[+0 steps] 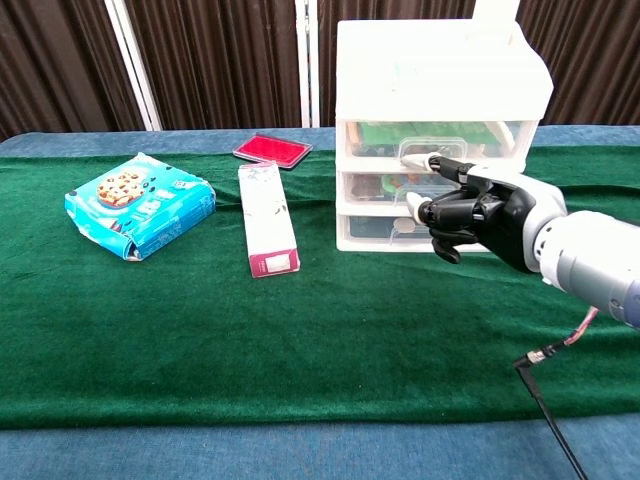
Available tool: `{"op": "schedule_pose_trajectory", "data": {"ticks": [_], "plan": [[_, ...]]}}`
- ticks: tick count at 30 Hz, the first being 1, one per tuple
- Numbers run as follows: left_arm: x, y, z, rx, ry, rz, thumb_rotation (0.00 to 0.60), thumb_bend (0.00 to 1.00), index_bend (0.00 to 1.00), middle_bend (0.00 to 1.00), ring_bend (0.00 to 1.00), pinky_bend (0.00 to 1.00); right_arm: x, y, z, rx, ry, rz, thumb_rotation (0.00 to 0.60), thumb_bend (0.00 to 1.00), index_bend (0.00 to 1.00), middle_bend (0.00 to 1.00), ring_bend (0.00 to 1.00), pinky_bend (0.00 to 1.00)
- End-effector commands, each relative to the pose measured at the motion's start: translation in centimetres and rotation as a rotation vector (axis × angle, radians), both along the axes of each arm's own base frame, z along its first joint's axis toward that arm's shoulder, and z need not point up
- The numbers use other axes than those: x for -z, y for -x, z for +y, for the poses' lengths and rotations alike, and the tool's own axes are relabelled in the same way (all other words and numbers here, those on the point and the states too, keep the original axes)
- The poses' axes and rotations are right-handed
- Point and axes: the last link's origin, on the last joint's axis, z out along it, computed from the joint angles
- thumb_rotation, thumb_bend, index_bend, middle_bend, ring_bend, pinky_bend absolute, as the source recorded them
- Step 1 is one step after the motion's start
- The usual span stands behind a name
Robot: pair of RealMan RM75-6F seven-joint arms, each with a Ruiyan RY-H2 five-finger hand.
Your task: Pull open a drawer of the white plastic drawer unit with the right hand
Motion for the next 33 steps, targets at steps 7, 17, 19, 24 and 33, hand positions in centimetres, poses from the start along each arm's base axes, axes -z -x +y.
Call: {"op": "schedule_pose_trajectory", "data": {"ticks": [7, 17, 19, 24, 33], "plan": [[-0.1, 0.1, 0.0, 0.000, 0.000, -0.001, 0.600, 0.00, 0.00, 0.00, 0.00, 0.00, 0.4, -0.4, -0.4, -0.001, -0.014, -0.008, 0.600, 0.51, 0.13, 0.94, 0.97, 0.83], [0.0, 0.0, 0.0, 0.004, 0.003, 0.002, 0.600, 0.00, 0.00, 0.00, 0.00, 0.00, 0.2, -0.1, 0.0, 0.008, -0.038, -0.034, 0.600, 0.52, 0.27, 0.94, 0.97, 0.83], [0.1, 0.0, 0.0, 0.004, 0.004, 0.003, 0.600, 0.00, 0.00, 0.00, 0.00, 0.00, 0.1, -0.1, 0.1, 0.004, -0.042, -0.035, 0.600, 0.52, 0.28, 0.94, 0.97, 0.83], [0.1, 0.0, 0.0, 0.004, 0.005, 0.004, 0.600, 0.00, 0.00, 0.00, 0.00, 0.00, 0.0, -0.1, 0.4, -0.003, -0.052, -0.038, 0.600, 0.52, 0.31, 0.94, 0.97, 0.83], [0.2, 0.0, 0.0, 0.003, 0.006, 0.007, 0.600, 0.00, 0.00, 0.00, 0.00, 0.00, -0.2, 0.1, 1.2, -0.016, -0.067, -0.038, 0.600, 0.52, 0.33, 0.94, 0.97, 0.83]]}}
